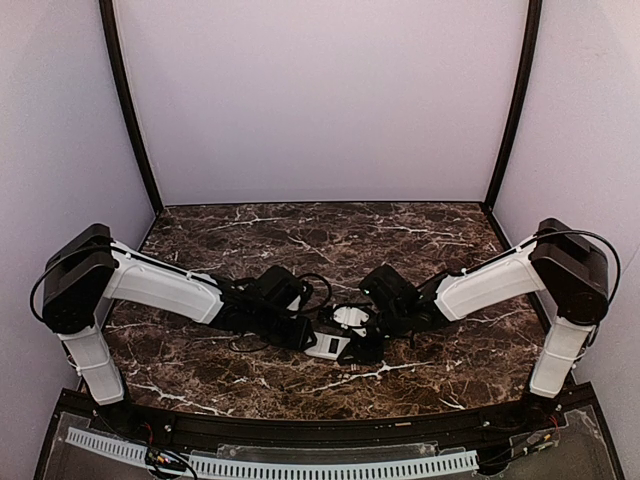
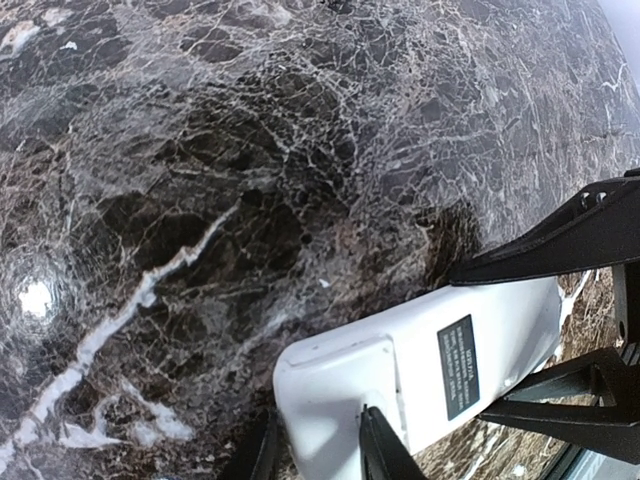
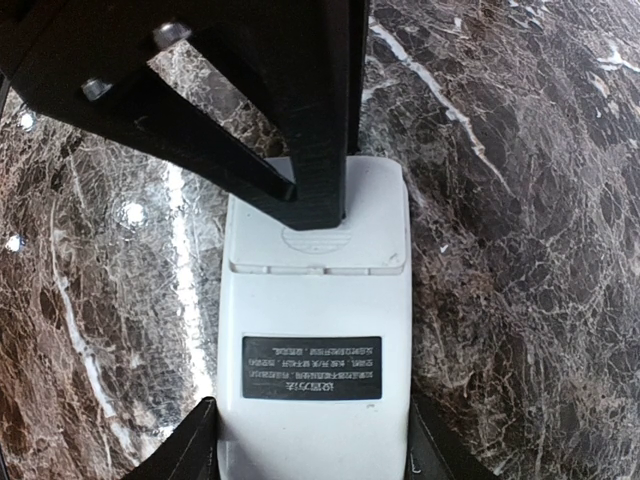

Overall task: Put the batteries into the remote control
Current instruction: Press the battery cover on the remote control.

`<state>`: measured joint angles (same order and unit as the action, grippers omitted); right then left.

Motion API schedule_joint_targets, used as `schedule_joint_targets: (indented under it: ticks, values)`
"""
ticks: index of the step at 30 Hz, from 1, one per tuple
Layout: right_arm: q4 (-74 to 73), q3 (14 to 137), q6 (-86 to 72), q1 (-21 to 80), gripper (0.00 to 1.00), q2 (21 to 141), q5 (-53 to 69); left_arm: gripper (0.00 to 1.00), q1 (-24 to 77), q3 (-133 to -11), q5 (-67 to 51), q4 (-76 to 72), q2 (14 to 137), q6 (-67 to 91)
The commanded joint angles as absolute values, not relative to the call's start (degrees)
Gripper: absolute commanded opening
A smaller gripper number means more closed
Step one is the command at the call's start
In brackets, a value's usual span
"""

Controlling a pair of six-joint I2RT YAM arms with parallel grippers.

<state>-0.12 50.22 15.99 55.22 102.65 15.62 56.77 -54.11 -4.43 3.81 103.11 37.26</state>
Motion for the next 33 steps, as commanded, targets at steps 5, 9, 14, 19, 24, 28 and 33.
schedule_joint_targets:
  ticks: [5,9,14,19,24,28,33]
  values:
    - [1.8,48.1,15.3,56.5,0.18,105.3,11.6,0.32,57.9,-49.3,-6.7,21.8,107.8,35.0]
    - [2.1,47.8,15.5,56.7,0.18,105.4,12.2,0.35,56.6,-50.9,-6.6,20.1,106.8,34.9]
    - [1.8,48.1,15.8,56.9,0.18,105.8,12.6,0.37,54.3,-51.9,-7.4,16.5,104.9,34.6]
    - [1.7,48.3,15.8,56.9,0.18,106.1,12.4,0.38,53.7,-54.2,-7.5,16.1,104.5,33.7]
    - [1.4,48.4,15.7,56.9,0.18,106.1,12.6,0.31,53.3,-54.6,-7.0,17.0,104.9,33.1]
    - [1.4,48.6,15.7,56.9,0.17,106.5,12.8,0.28,53.3,-54.0,-7.1,17.2,105.7,33.0]
    - [1.3,48.7,15.6,56.8,0.17,106.8,13.0,0.24,54.3,-53.9,-6.4,17.6,106.7,32.8]
